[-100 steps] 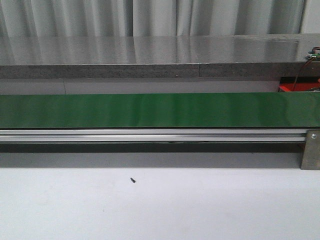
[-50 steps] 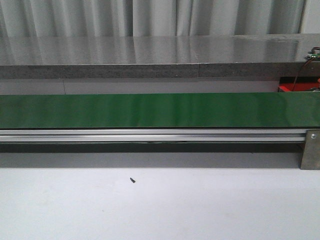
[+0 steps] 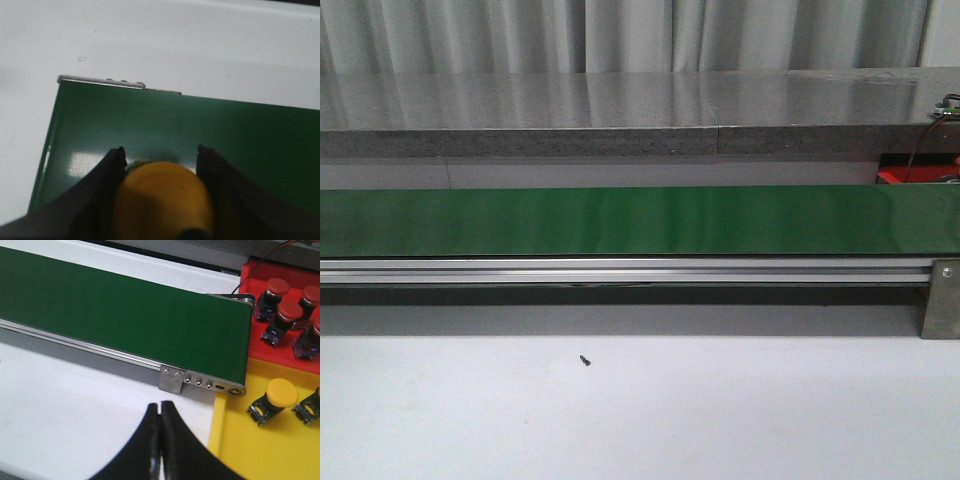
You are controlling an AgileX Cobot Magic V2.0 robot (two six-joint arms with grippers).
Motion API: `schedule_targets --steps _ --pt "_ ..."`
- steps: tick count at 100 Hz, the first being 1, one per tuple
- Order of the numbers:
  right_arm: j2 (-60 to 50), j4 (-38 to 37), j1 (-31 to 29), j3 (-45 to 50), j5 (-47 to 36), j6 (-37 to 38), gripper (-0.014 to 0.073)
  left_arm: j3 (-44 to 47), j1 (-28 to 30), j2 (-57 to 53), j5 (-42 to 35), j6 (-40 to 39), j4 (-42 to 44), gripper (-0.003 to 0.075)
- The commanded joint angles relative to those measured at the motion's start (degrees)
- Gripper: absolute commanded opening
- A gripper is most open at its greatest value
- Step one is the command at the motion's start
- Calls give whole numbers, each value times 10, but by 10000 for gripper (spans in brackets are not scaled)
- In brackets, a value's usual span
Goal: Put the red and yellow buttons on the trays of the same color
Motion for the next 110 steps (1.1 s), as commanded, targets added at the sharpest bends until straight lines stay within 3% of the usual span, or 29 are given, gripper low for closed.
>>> schedule_targets --steps 1,23,49,58,78,82,89,110 --pt "1 7 -1 -14 -35 -4 -68 9 -6 -29 -66 0 -8 148" --pt "1 7 -1 -14 -35 -4 -68 46 -6 -18 -120 0 -8 148" --pt "1 7 -1 -14 -35 -4 -68 46 -6 2 -121 0 -8 163" --pt "1 7 -1 -14 -35 -4 -68 46 -6 2 -121 0 -8 239" --pt "1 7 -1 -14 -35 -4 -68 46 -6 -11 -119 0 -8 554" --pt "1 7 -1 -14 -35 -4 -68 46 -6 -16 -118 0 -8 589" --pt "1 7 -1 -14 -35 -4 -68 45 -6 -29 -115 0 -8 624" --pt "1 7 -1 -14 -35 -4 -68 43 -6 -86 -123 0 -8 624"
